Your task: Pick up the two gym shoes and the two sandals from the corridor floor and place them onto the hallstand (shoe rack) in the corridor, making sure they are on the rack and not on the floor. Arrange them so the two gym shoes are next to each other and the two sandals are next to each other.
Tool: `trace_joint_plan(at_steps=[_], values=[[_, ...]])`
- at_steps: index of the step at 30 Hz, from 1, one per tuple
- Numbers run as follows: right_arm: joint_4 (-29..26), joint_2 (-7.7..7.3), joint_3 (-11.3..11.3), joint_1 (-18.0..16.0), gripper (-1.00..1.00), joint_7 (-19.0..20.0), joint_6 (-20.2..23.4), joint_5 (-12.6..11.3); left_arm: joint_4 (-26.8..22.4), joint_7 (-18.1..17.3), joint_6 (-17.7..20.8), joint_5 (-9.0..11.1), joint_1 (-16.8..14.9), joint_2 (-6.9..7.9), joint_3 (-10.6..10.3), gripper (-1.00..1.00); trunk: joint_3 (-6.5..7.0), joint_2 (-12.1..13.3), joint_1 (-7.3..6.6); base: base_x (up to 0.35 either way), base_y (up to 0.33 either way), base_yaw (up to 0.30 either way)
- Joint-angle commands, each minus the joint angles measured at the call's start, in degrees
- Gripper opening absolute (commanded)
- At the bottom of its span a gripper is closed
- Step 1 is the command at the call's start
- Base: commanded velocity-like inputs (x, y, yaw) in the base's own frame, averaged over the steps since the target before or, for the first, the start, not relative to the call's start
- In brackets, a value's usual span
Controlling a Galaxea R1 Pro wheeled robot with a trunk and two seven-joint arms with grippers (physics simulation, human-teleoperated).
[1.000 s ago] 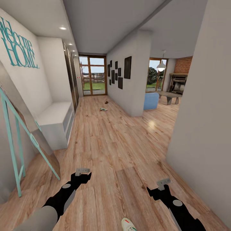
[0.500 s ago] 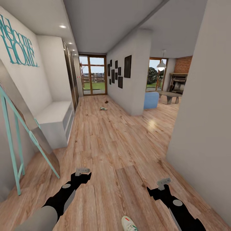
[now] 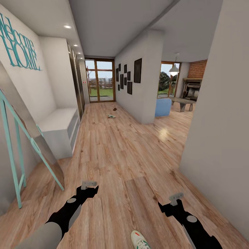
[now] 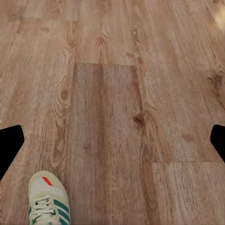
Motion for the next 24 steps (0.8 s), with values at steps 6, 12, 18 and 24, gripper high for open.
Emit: trace_joint_plan(at_steps=[6, 12, 18, 24], values=[[1.83, -1.06, -0.29, -0.02, 1.0, 4.4, 0.06, 0.57, -0.02, -0.12, -0.19, -0.05, -0.01, 0.01, -0.02, 1.0, -1.14, -2.45, 1.32, 0.0, 0.0, 0.0], [5.64, -2.49, -0.57, -0.02, 1.0, 6.24, -0.35, 0.52, -0.07, -0.12, -0.19, -0.05, -0.01, 0.01, -0.03, 1.0, -2.22, -4.85, 2.63, 0.0, 0.0, 0.0], [6.37, -2.78, -0.33, -0.02, 1.0, 6.48, -0.44, 0.48, -0.07, -0.12, -0.19, -0.05, 0.0, 0.01, -0.31, 1.0, -3.29, -7.26, 3.95, 0.0, 0.0, 0.0], [6.39, -2.83, -0.36, -0.02, 1.0, 6.51, -0.44, 0.47, -0.09, -0.12, -0.19, -0.05, 0.0, 0.01, -0.41, 1.0, -4.37, -9.67, 5.27, 0.0, 0.0, 0.0]])
